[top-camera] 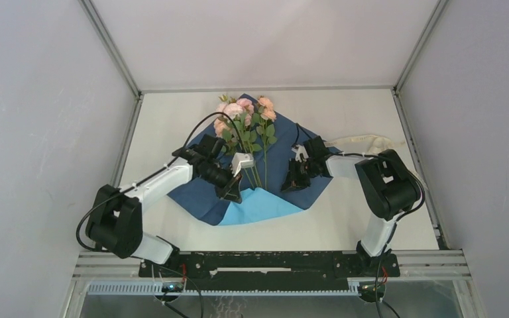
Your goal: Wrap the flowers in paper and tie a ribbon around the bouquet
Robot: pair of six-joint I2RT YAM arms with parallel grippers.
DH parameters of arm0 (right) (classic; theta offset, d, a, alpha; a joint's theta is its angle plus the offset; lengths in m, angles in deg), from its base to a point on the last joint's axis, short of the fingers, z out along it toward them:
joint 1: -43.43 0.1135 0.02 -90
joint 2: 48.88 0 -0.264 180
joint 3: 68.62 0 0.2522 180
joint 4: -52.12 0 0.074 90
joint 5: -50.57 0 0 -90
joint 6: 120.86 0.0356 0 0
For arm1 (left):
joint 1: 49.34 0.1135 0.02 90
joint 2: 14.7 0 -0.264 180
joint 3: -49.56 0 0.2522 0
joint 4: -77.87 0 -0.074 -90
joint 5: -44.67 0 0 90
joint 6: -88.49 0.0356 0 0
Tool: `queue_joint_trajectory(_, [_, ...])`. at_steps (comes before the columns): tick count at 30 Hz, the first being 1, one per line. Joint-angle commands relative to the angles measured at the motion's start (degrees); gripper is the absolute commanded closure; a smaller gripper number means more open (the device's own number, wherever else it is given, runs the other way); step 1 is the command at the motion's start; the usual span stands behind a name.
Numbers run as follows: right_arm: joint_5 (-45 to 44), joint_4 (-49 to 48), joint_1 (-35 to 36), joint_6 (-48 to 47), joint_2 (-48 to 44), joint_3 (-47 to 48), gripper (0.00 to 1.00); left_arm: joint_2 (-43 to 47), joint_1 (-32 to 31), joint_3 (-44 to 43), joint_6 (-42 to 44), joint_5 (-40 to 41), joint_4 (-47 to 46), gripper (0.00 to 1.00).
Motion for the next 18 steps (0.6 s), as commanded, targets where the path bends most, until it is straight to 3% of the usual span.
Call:
queue_joint_trajectory(1, [-7.29,5.68,-1.22,-1.26,0.60,-0.51,0.80,2.65,-1.18,-2.11,7.94,-2.24,8.59,1.00])
queue_joint_trajectory(9, [-1.20,6.53,2.26,-7.66,-12.99,0.18,0.76,-1.04,-1.90,-4.69,0.53,3.36,1.01,1.00])
queue_joint_trajectory(18, [-1.56,4.25,0.21,-4.40,-8.83,-0.56,0.77,-7.97,0.41,-6.04,-8.71,16.49,-6.56,1.00])
